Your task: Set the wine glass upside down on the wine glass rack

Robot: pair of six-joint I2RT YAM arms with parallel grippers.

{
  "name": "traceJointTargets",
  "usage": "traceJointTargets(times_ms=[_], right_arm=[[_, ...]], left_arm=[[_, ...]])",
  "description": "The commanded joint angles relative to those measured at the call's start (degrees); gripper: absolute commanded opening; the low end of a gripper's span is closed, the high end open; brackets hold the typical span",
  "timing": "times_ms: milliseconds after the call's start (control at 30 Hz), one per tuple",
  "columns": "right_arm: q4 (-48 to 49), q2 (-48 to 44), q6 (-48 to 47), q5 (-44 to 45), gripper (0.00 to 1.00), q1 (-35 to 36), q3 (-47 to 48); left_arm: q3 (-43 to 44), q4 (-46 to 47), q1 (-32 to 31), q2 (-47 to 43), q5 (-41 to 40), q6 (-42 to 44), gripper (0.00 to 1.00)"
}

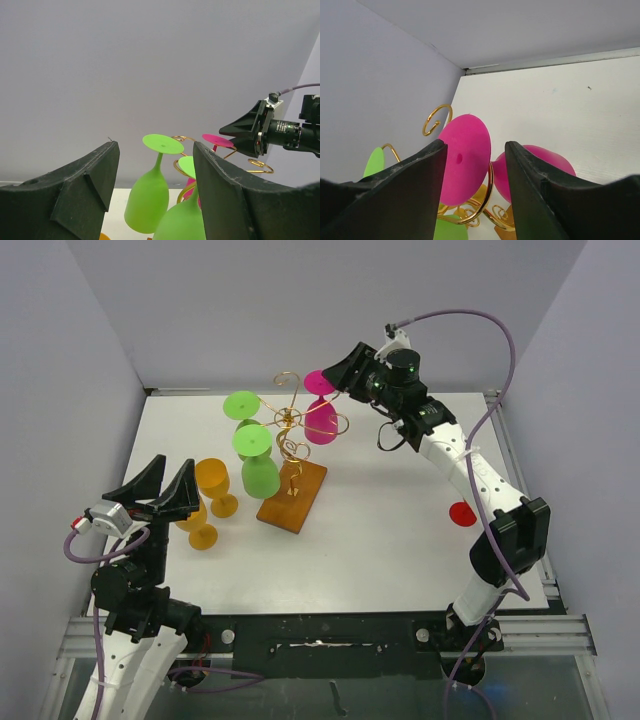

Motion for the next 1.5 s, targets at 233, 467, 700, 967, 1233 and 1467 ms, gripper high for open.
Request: traceJointTargets(times_ms=[233, 467, 700, 967, 1233, 1467], right_arm=[[3.2, -7.3, -3.3, 1.2, 0.6, -1.9, 0.5], [1.7, -18.7, -8.4, 8.5, 0.62, -3.6, -10.6], [-12.6, -31.7, -14.0, 29.1, 0.61, -3.9, -21.9], [-29.6, -38.0, -17.2, 42.2, 0.5, -7.5, -29.3], [-33.5, -40.8, -19.3, 33.0, 0.46, -20.3, -35.2], [-28.8, -40.4, -22.9, 19.2, 0.41, -30.0, -42.8]], left_arm=[[0.4, 1.4, 0.2, 0.3, 0.8, -0.7, 0.58], [0.8, 0.6, 0.2, 1.0, 0.8, -0.9, 0.58], [1.3, 0.0, 0.6, 2.0, 1.5, -1.4, 0.58], [1.3, 0.0, 0.9, 1.8, 1.7, -1.6, 0.58], [1.3, -0.2, 0.9, 1.5, 1.7, -1.5, 0.58], [1.3, -0.1, 1.0, 1.5, 2.1, -1.9, 0.58]])
